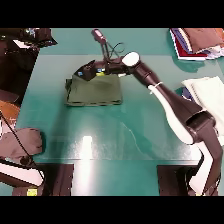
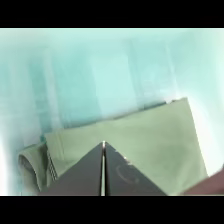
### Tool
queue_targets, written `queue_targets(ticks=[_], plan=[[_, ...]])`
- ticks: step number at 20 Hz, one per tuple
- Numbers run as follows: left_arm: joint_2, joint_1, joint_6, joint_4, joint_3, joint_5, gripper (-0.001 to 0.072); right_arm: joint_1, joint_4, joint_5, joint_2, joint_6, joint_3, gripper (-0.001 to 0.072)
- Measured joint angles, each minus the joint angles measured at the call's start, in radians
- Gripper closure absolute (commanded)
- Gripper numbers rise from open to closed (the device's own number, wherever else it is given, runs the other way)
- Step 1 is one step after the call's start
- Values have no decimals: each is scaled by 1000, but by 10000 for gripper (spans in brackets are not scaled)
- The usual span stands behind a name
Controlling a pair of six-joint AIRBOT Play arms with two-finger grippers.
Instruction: Fold the shirts.
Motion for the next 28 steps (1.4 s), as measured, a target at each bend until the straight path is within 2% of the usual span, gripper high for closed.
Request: queue_targets(ticks=[5,7,8,14,21,22,25,28], plan=[[9,8,0,-3,-6,-49,676,-201,-266,171,140,233,-164,150],[9,10,0,-10,-7,-58,676,-282,-326,217,167,313,-244,8],[9,11,0,-14,-7,-61,676,-317,-332,228,174,341,-285,8],[9,11,0,-26,-7,-74,676,-393,-213,266,86,412,-402,13],[9,11,12,-27,-7,-80,676,-296,-97,287,-107,426,-241,32],[9,11,13,-27,-7,-81,676,-280,-90,291,-129,426,-212,178],[9,11,16,-27,-7,-84,676,-241,-106,285,-181,429,-140,677],[9,11,16,-30,-7,-92,676,-233,-104,273,-196,425,-84,694]])
